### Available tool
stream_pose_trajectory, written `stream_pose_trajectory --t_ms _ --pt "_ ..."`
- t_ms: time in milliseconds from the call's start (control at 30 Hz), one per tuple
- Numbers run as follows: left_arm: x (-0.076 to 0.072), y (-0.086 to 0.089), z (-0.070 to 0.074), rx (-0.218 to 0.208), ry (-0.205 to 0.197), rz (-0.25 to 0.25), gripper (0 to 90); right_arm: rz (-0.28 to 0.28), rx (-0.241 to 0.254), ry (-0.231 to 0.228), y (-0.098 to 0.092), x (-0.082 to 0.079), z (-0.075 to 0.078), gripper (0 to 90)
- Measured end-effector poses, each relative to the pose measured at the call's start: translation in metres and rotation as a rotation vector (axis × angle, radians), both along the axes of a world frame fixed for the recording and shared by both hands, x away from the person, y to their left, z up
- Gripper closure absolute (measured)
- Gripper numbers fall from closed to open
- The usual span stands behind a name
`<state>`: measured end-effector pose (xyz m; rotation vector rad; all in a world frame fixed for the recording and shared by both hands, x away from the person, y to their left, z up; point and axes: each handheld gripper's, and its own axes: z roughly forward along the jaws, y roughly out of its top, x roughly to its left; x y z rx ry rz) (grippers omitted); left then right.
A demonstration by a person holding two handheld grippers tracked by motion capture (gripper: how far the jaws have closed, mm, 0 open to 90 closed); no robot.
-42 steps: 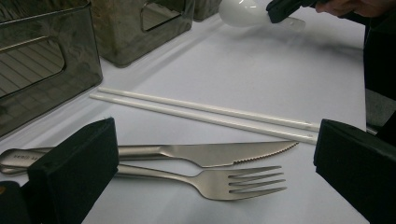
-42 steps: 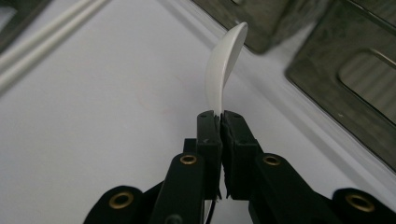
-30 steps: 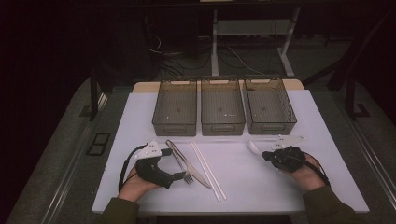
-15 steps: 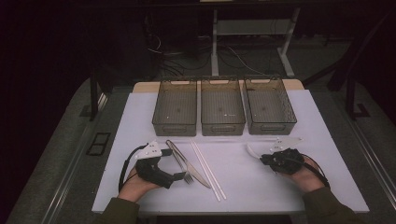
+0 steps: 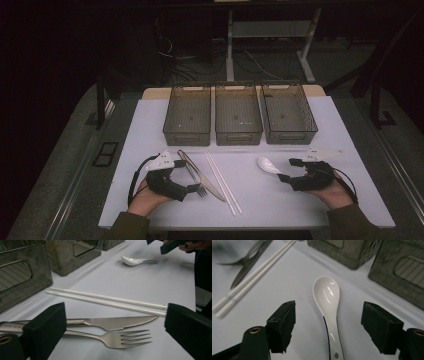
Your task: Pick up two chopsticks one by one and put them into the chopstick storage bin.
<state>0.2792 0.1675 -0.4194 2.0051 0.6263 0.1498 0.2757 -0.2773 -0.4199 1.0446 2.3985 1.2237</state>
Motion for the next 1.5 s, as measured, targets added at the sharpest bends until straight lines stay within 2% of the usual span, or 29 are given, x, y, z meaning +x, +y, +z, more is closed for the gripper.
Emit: stream_pose_trajectory --t_ms 33,100,167,200,300,333,400,533,700,767,800,967,1167,1500 --pt "-0.001 -0.003 0.001 0.0 0.007 -0.006 14.3 -0.021 0.021 -0.021 -0.005 -0.006 0.001 25.3" --pt "-0.002 -0.008 0.003 -0.001 0.003 -0.029 18.0 -0.033 0.045 -0.02 -0.011 -0.012 0.0 23.8" --pt "-0.002 -0.011 0.003 -0.007 0.004 -0.043 25.1 -0.039 0.048 -0.018 -0.013 -0.015 0.0 23.8" --pt "-0.003 -0.017 0.005 -0.014 0.016 -0.072 30.7 -0.046 0.051 -0.016 -0.017 -0.02 -0.002 23.5" --pt "-0.006 -0.027 0.008 -0.007 0.027 -0.118 41.7 -0.054 0.066 -0.01 -0.021 -0.025 -0.004 22.6" --pt "-0.006 -0.027 0.008 -0.007 0.027 -0.118 45.3 -0.054 0.066 -0.01 -0.021 -0.025 -0.004 22.6" --pt "-0.008 -0.04 0.009 0.001 0.039 -0.165 53.7 -0.057 0.072 -0.002 -0.023 -0.025 -0.004 22.3" --pt "-0.013 -0.06 0.007 0.027 0.082 -0.213 70.2 -0.065 0.072 -0.001 -0.022 -0.023 -0.005 21.9" --pt "-0.022 -0.086 0.004 0.061 0.097 -0.266 87.4 -0.064 0.072 0.003 -0.021 -0.022 -0.006 21.3" --pt "-0.023 -0.09 0.003 0.067 0.102 -0.269 88.4 -0.064 0.07 0.004 -0.022 -0.022 -0.006 21.3" --pt "-0.026 -0.098 0.001 0.085 0.11 -0.281 88.5 -0.064 0.07 0.005 -0.022 -0.022 -0.006 21.3" --pt "-0.033 -0.113 -0.007 0.132 0.121 -0.3 88.5 -0.055 0.069 0.008 -0.021 -0.021 -0.006 21.2" --pt "-0.039 -0.125 -0.016 0.206 0.137 -0.32 88.6 -0.053 0.066 0.014 -0.021 -0.021 -0.007 21.1" --pt "-0.039 -0.131 -0.022 0.246 0.141 -0.327 88.5 -0.051 0.067 0.018 -0.02 -0.021 -0.006 21.0"
